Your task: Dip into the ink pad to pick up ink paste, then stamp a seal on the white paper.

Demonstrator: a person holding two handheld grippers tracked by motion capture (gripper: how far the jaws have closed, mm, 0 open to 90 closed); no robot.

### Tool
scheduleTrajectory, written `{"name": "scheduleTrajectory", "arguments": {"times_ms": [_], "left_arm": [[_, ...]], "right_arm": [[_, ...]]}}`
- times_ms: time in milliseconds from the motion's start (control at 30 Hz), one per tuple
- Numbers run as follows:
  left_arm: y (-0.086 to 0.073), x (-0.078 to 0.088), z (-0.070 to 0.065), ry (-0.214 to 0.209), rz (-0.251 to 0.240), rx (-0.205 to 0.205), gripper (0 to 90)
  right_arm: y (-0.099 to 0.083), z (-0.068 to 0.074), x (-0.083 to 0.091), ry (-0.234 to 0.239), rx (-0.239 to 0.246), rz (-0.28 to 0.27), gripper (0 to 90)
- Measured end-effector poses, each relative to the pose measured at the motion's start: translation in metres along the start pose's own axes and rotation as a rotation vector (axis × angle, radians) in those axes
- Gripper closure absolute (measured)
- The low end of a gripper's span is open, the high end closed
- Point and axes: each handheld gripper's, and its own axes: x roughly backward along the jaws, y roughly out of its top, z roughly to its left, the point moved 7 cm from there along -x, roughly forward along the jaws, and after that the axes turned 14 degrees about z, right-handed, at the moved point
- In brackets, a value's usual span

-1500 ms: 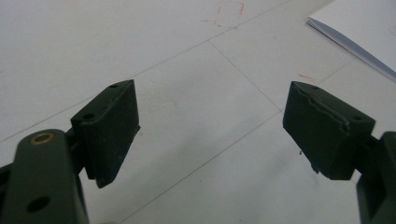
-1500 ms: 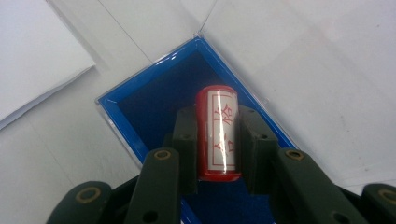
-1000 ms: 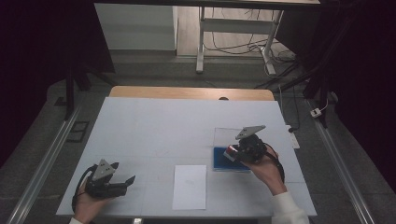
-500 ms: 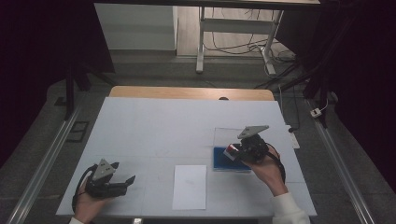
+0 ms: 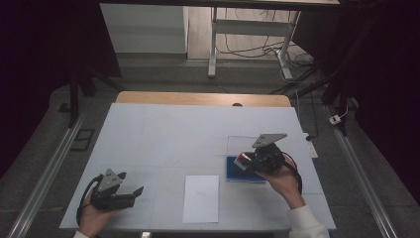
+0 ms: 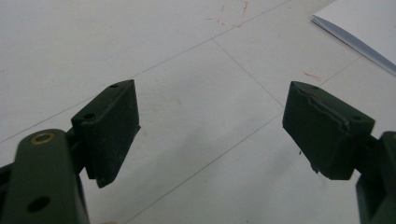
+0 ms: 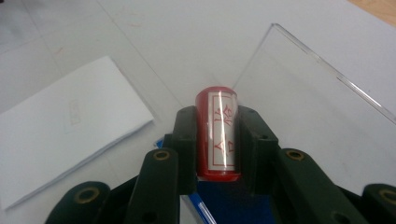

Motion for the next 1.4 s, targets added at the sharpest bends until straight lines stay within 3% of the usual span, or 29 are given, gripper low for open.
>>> {"name": "scheduleTrajectory", "arguments": {"times_ms": [767, 1000, 1400], "left_arm": [[0.000, 0.000, 0.000, 0.002, 0.001, -0.008, 19.1], [0.000, -0.001, 0.000, 0.000, 0.000, -0.009, 19.0], [0.000, 0.000, 0.000, 0.001, -0.004, -0.011, 19.0]], "right_arm": [[0.017, 0.030, 0.000, 0.036, 0.086, -0.025, 69.8], [0.021, 0.042, -0.005, 0.045, 0.118, -0.010, 69.7], [0.027, 0.056, -0.010, 0.095, 0.109, -0.014, 69.8]]}}
